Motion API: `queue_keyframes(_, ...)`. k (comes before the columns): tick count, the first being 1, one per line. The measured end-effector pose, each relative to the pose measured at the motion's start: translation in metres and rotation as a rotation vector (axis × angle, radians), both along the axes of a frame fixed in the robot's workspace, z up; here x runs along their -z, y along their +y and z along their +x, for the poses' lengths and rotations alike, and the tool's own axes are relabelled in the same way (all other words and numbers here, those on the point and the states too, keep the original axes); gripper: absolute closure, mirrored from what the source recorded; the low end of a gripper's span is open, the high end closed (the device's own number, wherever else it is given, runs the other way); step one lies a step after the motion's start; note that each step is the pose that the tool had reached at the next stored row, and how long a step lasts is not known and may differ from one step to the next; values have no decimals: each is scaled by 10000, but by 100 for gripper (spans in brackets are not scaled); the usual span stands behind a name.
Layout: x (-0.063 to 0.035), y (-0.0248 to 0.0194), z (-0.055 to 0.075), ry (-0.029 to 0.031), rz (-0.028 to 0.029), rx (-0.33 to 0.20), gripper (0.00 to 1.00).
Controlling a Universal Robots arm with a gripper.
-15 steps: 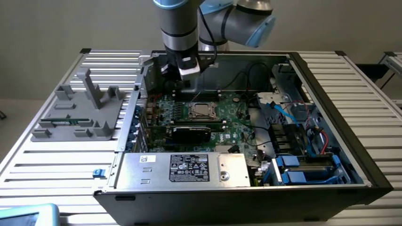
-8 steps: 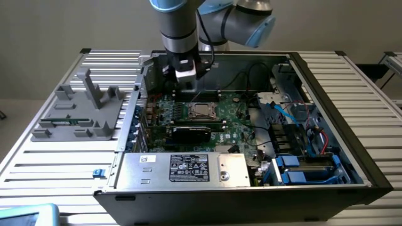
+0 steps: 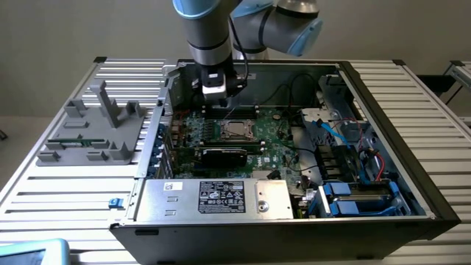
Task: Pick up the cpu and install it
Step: 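Install the first cpu locking lever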
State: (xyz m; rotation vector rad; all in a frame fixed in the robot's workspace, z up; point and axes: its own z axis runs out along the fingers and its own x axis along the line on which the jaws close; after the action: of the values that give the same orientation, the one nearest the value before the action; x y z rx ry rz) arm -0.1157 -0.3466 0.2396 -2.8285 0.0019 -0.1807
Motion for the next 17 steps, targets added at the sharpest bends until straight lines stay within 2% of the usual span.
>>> queue_keyframes(2, 20, 0, -11, 1, 70, 51, 88)
queue_keyframes(4, 29, -7, -16, 0, 172, 59, 88)
queue_keyframes(9, 37, -8, -22, -2, 186, 61, 88)
queue_keyframes(12, 55, -9, -40, -3, 236, 89, 88)
queue_keyframes(17, 62, -16, -46, -8, 243, 117, 88)
